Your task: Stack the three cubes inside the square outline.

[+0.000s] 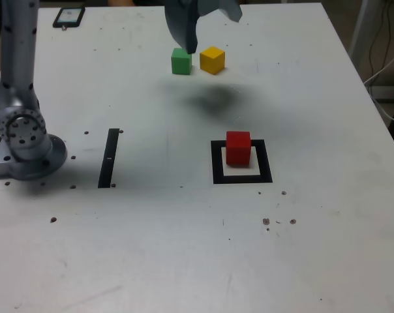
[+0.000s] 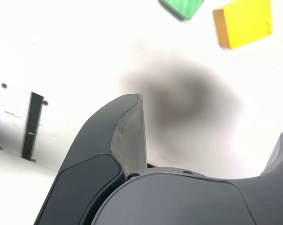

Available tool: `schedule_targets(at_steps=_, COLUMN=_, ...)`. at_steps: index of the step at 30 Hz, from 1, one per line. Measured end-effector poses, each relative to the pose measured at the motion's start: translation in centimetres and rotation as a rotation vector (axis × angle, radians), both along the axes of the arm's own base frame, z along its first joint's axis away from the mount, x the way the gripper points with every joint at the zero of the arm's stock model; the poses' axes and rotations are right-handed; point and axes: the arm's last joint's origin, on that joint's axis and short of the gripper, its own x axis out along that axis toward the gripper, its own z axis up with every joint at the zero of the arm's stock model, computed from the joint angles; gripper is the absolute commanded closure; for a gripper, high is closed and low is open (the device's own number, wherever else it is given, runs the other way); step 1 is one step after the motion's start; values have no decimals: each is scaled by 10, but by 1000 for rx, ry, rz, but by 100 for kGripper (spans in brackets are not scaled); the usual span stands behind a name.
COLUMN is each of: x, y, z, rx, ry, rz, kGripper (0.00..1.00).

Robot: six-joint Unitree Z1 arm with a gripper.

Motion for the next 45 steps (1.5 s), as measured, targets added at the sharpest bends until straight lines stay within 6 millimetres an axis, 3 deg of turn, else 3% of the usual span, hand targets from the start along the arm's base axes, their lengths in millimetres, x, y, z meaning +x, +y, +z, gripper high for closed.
schedule_targets(at_steps=10, x=0, y=56, z=-26, rx=-37, ry=-18, rz=143, kGripper=1)
schedule_targets(at_steps=17, x=16, y=78, z=-42, rx=-59, ry=-22, rz=186, kGripper=1)
schedule_targets(at_steps=22, x=29, y=84, z=-67, rx=-84, ry=15, rz=201, kGripper=2)
schedule_targets(at_steps=30, x=38, y=83, z=-80, rx=-65, ry=39, rz=209, kGripper=4)
schedule_targets(at_steps=45, x=42, y=95, z=-86, rx=-14, ry=40, rz=220, kGripper=17)
